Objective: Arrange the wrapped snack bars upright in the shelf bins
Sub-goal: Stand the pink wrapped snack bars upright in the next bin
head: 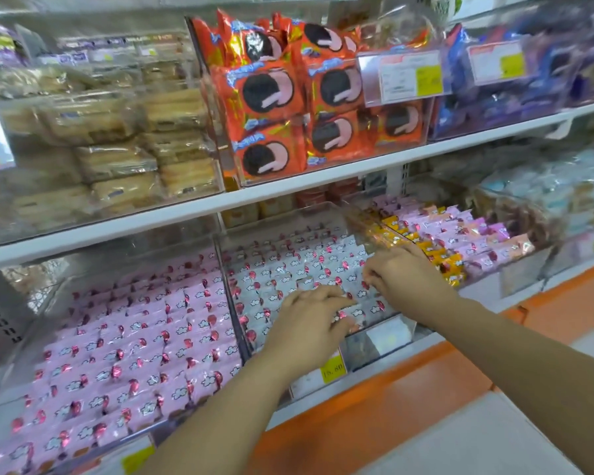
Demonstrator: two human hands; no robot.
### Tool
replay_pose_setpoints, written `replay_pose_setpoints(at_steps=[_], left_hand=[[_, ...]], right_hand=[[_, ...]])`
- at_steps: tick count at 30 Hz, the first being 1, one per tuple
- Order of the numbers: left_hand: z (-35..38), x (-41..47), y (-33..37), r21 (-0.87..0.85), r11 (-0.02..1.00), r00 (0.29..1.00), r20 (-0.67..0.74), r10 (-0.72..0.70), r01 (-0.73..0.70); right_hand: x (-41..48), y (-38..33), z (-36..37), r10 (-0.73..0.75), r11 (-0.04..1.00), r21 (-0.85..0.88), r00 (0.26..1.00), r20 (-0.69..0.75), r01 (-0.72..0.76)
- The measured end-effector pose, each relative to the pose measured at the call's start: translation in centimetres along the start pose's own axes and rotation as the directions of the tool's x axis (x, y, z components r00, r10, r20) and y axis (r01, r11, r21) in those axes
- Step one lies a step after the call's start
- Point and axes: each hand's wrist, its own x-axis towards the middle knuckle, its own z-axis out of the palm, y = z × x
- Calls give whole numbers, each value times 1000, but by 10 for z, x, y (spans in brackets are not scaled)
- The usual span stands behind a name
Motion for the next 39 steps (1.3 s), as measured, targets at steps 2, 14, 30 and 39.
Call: replay_pose_setpoints(at_steps=[2,14,30,39], left_hand=[[-1,0,0,8,1000,1000,-5,7,-7],[-13,-13,-6,206,926,900,241,-363,318],[-48,-35,-74,-169,940,915,-230,-330,296],[-41,-36,-77,-251,933,918,-236,-318,259]], right_hand=[[-5,-4,5,-61,996,60,986,-153,71],[-27,-36,-2,-87,983,185,911,403,12],[80,-36,10,-47,973,227,930,364,-39],[90,-32,20,-24,959,281,976,216,-38]])
